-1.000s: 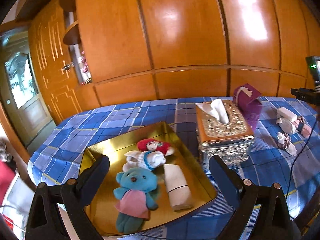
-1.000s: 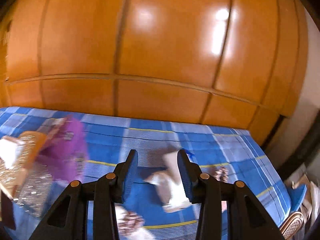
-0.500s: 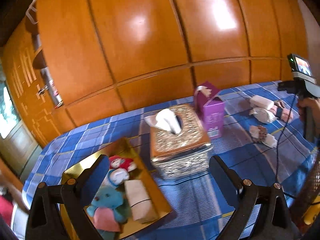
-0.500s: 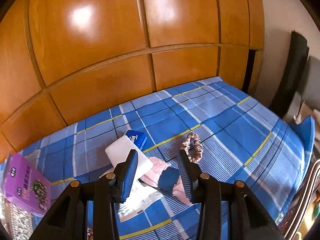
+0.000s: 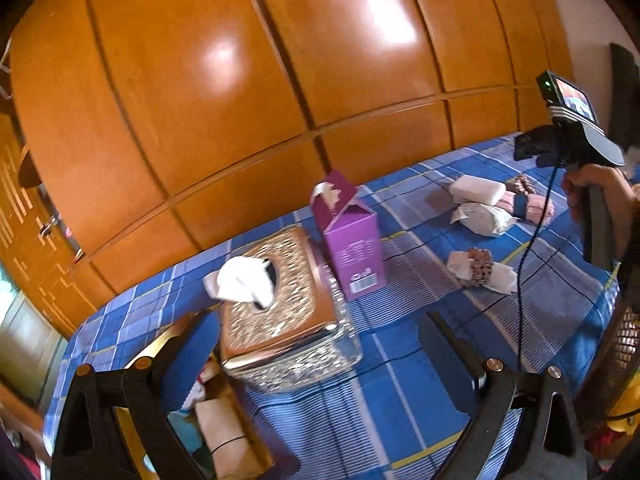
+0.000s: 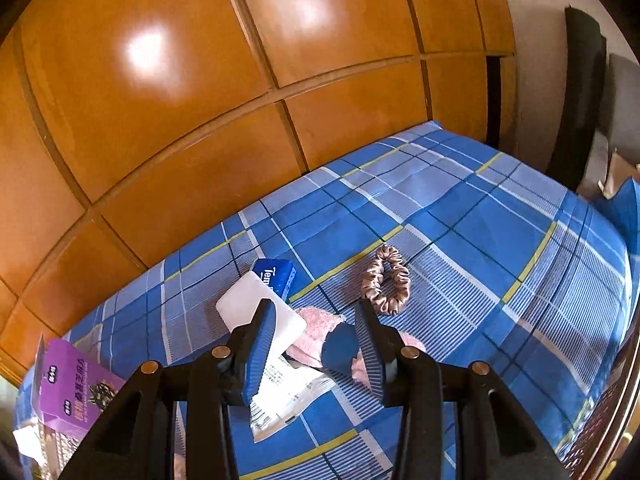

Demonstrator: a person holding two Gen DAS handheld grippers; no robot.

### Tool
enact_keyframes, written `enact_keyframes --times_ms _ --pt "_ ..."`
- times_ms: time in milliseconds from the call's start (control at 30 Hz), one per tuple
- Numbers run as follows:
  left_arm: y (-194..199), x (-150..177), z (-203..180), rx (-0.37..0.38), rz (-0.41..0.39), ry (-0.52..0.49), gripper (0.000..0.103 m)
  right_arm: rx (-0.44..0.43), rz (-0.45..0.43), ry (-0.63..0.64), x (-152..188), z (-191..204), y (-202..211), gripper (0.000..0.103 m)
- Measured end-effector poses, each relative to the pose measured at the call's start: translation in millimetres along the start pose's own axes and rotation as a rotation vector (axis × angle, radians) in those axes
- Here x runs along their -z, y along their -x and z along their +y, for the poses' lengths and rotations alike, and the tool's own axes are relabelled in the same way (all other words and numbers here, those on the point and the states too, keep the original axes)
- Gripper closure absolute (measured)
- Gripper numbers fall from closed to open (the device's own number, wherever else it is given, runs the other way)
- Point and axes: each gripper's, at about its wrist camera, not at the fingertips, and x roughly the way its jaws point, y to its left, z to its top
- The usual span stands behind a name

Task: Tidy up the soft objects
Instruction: 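Move both tools over the bed toward the remaining soft items, then grasp the white sock with brown scrunchie with left tool while right tool grasps the white pad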

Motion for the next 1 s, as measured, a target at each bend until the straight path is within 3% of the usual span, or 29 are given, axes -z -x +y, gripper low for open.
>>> enact_keyframes --times_ms 300,400,567,667,833,933,1000 --pt "-27.0 -20.4 -37.1 0.093 0.031 -0.056 0.005 -0.044 0.032 -0.107 -3.5 -19.0 -3.1 0.062" --pt "-42.7 -28.1 -48.9 0.147 0.066 -0.057 0.01 -0.055 0.038 -0.138 -4.2 -24.7 -3.6 0.062" --pt "-79.7 -43.8 -71.2 0.262 0.154 -0.025 0.03 -0.078 0.062 -0.172 -3.1 -30.2 -6.6 0.062" --pt "-102.1 -51.8 -88.1 0.311 0.187 -0.012 0.033 -0.084 0.067 -0.175 -2.5 -30.4 -7.6 0.062" --pt "-147.6 -55.8 -108.9 0.433 0.34 0.105 0.031 -0.094 0.085 -0.174 -1.8 -30.1 -12.1 0.061" --pt "-168.4 -52.1 -118.8 0.453 0.402 0.184 0.021 -0.096 0.087 -0.176 -1.4 -30.0 -12.8 0.061" --pt "-182.8 -47.8 -127.0 0.467 0.445 0.237 0.021 -0.098 0.091 -0.18 -1.3 -30.6 -13.9 0.061"
